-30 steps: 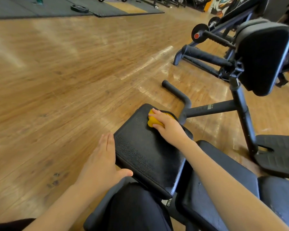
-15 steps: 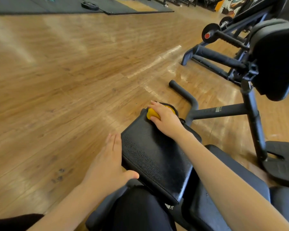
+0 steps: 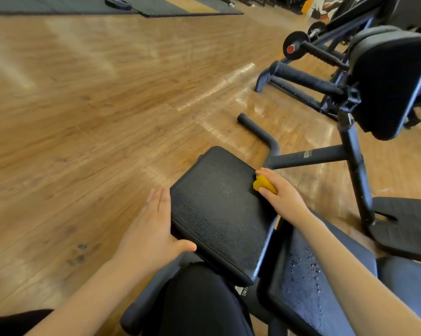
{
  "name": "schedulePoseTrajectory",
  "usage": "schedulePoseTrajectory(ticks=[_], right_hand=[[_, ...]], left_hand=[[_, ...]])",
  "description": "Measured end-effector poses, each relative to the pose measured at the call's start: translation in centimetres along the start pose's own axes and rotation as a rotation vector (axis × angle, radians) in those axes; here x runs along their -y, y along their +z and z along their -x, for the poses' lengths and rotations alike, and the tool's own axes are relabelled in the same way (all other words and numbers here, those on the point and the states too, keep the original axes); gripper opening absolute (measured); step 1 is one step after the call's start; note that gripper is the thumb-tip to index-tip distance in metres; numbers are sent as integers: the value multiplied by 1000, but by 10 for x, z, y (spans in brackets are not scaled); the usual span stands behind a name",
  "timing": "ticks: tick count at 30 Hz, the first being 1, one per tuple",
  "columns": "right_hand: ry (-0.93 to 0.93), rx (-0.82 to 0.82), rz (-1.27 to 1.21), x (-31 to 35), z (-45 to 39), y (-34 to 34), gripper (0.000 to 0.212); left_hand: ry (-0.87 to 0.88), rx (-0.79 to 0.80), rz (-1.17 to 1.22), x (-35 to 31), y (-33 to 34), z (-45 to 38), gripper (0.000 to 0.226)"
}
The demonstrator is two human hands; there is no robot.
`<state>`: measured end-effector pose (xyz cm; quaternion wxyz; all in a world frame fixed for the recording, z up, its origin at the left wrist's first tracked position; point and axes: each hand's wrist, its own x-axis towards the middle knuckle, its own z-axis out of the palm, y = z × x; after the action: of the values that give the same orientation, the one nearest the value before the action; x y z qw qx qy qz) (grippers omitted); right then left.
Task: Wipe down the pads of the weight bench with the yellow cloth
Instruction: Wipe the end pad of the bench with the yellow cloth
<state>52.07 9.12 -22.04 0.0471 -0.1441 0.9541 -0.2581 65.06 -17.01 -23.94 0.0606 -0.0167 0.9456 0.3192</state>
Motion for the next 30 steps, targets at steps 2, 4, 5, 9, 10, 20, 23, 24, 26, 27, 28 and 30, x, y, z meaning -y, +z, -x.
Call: schedulePoseTrajectory(ticks=[2,4,5,9,10,20,23,24,26,27,28,30], right_hand=[[27,26,10,10,-20,0,40],[28,80,18,26,-51,4,41],[25,113,11,35,-68,7,41],[44,183,-73,63,-118,23,44],[46,185,-83,64,-122,24,43],[142,104,-73,-19,-31,-9,10],[195,119,14,-24,-24,-19,10],[193,124,20,-18,-31,-20,14],[151,130,25,1,-53,-14,13],[114,142,45,13,-67,-7,11],[72,154,63,28,-81,0,13],[33,168,68,54,-104,13,22]], left_hand=[[9,-5,7,-1,0,-1,120],[5,-6,23,-2,0,-2,119],[4,-10,25,-2,0,-1,119],[-3,-25,-7,1,3,-2,122],[-9,-25,-4,1,3,-3,122],[3,8,12,6,1,-4,119],[3,9,21,3,2,-4,119],[3,7,26,3,3,-4,120],[5,4,24,2,3,-3,121],[4,-4,19,2,3,-2,122],[2,-11,14,2,4,-3,122],[1,-17,10,1,3,-3,123]])
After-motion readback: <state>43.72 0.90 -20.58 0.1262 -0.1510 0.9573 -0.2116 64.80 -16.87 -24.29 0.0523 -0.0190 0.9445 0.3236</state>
